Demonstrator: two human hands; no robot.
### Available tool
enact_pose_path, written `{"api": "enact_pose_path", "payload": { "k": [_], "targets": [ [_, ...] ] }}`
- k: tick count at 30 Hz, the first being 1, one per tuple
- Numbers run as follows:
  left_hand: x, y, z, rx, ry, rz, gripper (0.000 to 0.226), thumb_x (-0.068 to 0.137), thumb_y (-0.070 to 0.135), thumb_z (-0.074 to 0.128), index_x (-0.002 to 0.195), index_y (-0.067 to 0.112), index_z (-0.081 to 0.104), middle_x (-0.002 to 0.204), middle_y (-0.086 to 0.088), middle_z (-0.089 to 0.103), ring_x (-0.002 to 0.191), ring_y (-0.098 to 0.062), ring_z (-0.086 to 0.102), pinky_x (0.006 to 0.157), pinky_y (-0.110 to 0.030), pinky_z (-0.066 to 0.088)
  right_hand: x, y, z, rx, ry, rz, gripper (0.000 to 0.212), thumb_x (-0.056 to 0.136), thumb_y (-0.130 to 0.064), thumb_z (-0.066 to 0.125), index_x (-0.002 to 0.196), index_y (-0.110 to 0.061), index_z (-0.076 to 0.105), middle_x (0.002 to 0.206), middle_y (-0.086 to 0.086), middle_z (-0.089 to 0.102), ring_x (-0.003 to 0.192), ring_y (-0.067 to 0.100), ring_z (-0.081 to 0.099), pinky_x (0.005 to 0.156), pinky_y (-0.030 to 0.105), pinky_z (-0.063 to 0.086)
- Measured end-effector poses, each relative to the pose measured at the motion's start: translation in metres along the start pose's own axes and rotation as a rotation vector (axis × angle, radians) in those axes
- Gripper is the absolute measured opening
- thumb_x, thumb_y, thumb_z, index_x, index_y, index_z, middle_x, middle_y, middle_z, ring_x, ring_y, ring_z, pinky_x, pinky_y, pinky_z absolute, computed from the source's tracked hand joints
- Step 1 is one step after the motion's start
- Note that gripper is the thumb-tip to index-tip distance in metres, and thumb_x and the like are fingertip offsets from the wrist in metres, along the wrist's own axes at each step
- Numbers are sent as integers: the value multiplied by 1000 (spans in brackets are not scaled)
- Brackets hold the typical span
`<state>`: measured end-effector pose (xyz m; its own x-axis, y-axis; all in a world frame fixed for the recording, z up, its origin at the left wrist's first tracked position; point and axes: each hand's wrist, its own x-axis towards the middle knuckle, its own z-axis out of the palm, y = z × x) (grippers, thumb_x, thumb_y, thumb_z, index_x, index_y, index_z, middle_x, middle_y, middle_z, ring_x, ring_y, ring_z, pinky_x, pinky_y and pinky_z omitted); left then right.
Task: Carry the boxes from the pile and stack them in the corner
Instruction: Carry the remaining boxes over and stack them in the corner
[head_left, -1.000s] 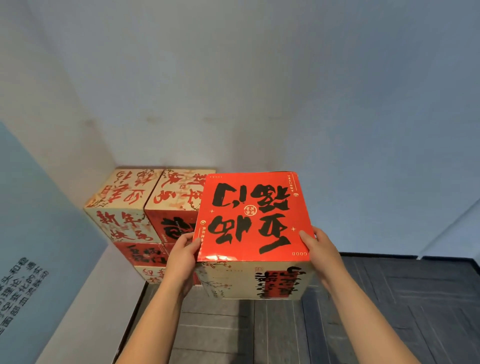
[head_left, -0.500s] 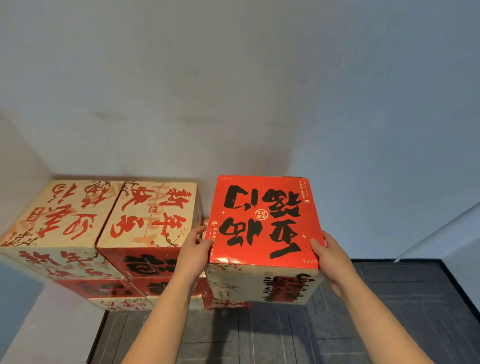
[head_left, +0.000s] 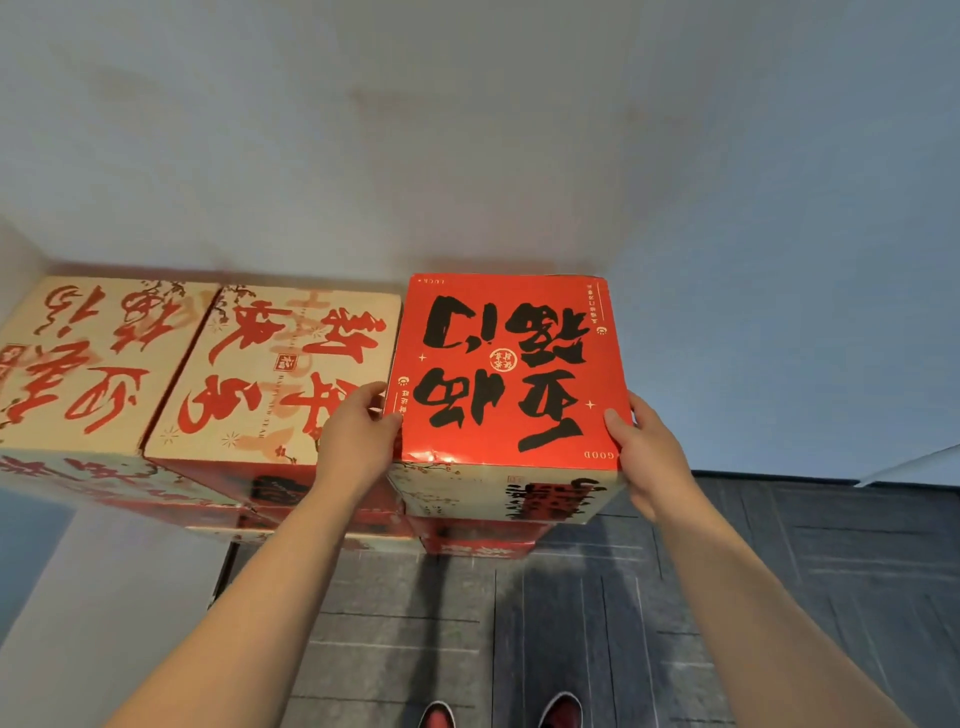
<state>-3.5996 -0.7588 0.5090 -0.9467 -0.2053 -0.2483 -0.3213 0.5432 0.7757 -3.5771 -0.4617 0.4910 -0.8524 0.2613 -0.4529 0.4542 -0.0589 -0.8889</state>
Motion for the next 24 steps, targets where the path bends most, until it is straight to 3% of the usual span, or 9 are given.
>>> {"api": "enact_pose_path", "payload": {
  "k": [5,7,10,12,14,18,24],
  "targets": [
    [13,-15,10,54,10,-40,42,98,14,60,140,14,59,87,7,68,90,-25,69,88,-44,57,26,15,6,-23,-38,32,26,112,-23,48,129,-37,60,113,-5,79,97,18,79,86,43,63],
    [14,-18,13,82,17,-26,41,99,15,60,139,15,61,88,5,68,93,-27,69,86,-42,56,31,19,9,-32,-49,37,25,111,-23,49,120,-41,63,112,-4,79,97,20,79,89,46,63],
    [18,-23,16,90,14,-22,39,100,16,59,139,17,61,100,0,71,101,-29,68,86,-41,54,37,21,13,-50,-62,22,23,111,-25,49,118,-44,60,111,-5,80,96,20,79,89,48,63],
    [25,-28,17,119,17,-11,43,101,19,59,144,16,57,124,-6,66,112,-29,63,94,-43,52,41,23,15,-49,-64,12,22,112,-25,48,122,-42,59,112,-5,80,95,19,79,88,46,64],
    [30,-32,18,147,19,-13,46,101,22,59,147,17,53,135,-8,59,119,-30,59,102,-46,49,43,27,17,-35,-64,11,23,112,-23,47,123,-40,57,114,-4,78,94,18,79,85,42,64],
    [34,-38,18,195,16,-18,48,100,24,60,147,18,53,131,-12,55,118,-31,56,105,-48,47,43,38,21,-19,-51,30,25,112,-22,46,129,-37,56,118,-3,77,95,18,78,81,39,64],
    [36,-45,19,284,3,-18,50,100,28,60,148,18,51,129,-15,53,115,-36,58,106,-50,46,45,49,22,5,-37,46,27,113,-22,45,132,-37,56,122,-2,76,103,22,77,88,45,64]
  ]
}}
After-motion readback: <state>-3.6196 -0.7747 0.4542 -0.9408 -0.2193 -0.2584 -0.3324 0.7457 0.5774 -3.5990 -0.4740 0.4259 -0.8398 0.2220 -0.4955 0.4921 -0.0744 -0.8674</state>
